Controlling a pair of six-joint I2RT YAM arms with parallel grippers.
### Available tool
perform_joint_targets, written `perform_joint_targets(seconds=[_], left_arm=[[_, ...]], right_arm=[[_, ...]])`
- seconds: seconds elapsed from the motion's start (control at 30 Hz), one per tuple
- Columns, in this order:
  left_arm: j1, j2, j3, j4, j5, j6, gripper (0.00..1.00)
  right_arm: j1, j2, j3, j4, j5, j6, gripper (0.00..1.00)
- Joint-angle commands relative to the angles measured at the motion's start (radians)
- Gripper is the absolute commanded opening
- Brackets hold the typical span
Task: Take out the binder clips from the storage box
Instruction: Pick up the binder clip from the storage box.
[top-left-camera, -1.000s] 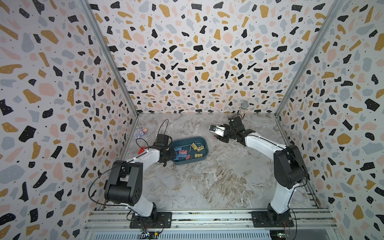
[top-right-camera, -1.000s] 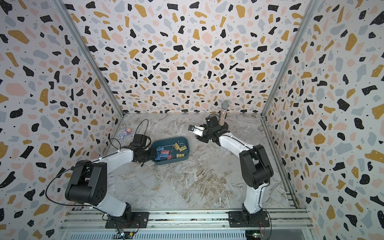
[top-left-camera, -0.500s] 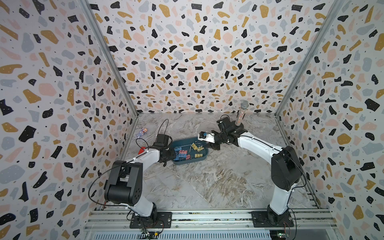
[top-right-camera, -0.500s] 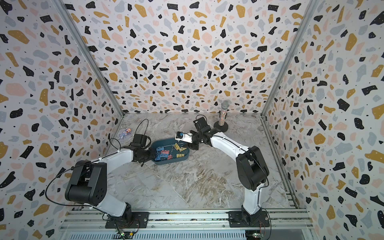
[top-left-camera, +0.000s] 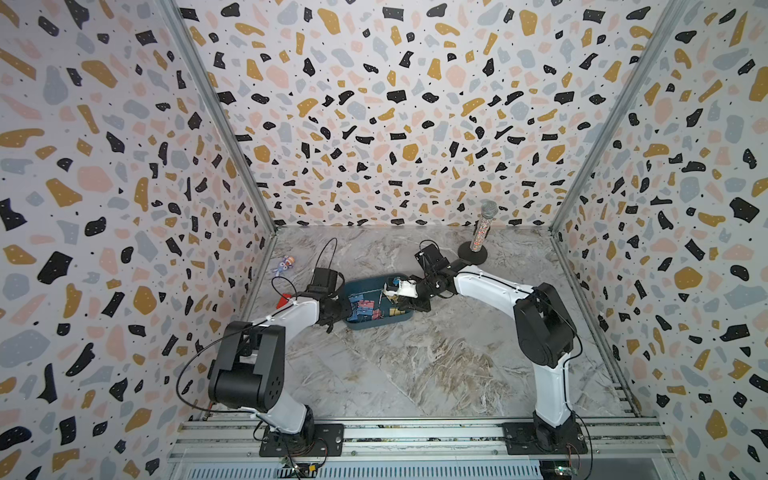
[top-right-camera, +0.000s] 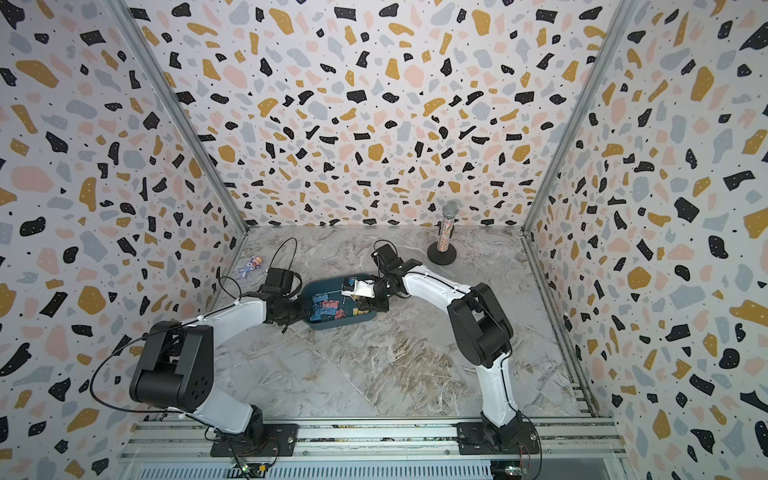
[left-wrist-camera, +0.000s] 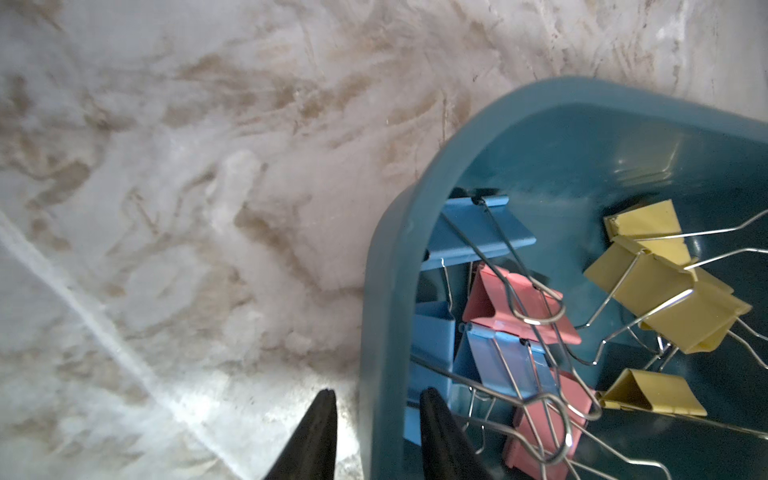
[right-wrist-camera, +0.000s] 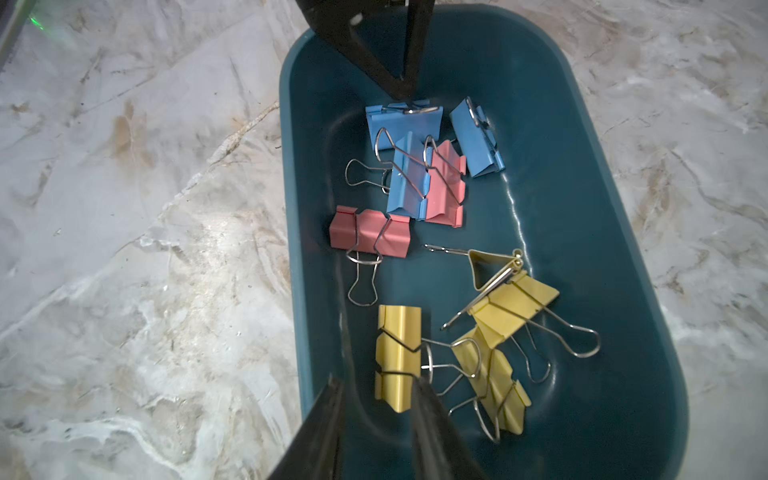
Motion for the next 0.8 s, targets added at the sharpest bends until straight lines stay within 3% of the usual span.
perform_joint_targets(seconds=[0.0,0.77], left_arm=[[0.005,-0.023,-0.004,0.02,0.011,-0.009,0.37],[0.005,-0.027,-0.012,0.027,0.018,-0.009,0.37]], right_arm=[[0.009,-0.006,0.06,-0.051,0.003,0.008,0.32],[0.017,0.087,0.156,-0.114,0.049,0.004,0.27]])
